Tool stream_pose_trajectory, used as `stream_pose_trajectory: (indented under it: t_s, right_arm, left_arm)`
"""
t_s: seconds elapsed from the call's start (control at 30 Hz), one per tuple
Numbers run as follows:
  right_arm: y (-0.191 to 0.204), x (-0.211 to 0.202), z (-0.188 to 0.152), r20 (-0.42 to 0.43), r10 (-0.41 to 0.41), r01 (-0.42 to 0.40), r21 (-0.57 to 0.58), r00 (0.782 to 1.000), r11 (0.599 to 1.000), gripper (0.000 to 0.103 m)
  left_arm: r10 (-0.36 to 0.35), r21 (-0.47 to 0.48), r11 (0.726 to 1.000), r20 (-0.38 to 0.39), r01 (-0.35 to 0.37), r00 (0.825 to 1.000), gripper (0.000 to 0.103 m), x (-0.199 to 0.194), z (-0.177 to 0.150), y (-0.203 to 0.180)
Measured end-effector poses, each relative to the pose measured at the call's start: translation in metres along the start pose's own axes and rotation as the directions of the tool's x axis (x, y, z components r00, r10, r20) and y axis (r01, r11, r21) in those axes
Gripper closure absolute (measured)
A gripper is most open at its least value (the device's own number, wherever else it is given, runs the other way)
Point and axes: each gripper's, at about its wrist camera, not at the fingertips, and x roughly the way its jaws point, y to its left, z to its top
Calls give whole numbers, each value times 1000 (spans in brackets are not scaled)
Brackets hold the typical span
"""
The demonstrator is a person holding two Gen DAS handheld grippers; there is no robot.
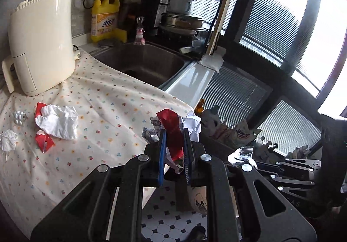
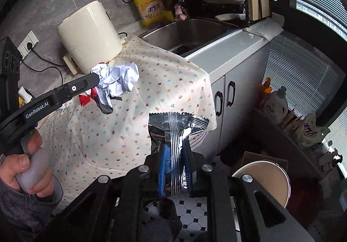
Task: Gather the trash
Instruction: 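Carry both items over the white bin and open the right tool to drop the foil bag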
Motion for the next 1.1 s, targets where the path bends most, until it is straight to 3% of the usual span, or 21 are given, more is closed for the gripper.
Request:
stream_pose_trajectory:
  t_s: [0.37,0.7,0.73,0.83,1.1]
  right_arm:
    - [-94,-21,-35,-44,-64,67,76,997,995,87]
    - [-170,-12,-72,-137,-104,122,130,985,984,85]
    - [-175,-9,-77,-154,-109,130,130,982,983,83]
    - [-189,-3,-90,-196,-137,163,122,971,979,52]
    - [-229,-12,-116,-252,-209,249,137,945,959,46]
  left_arm:
    - [-84,33,996,-100,87,991,88,52,-29,-92]
    - [-118,-4,993,-205,120,972,88,106,-74,-143]
    - [-121,-8,993,-218,122,968,88,111,-79,-146]
    - [-128,-24,992,-255,126,958,88,128,-96,-155]
    - [-146,-62,989,-360,132,922,88,177,-139,-177]
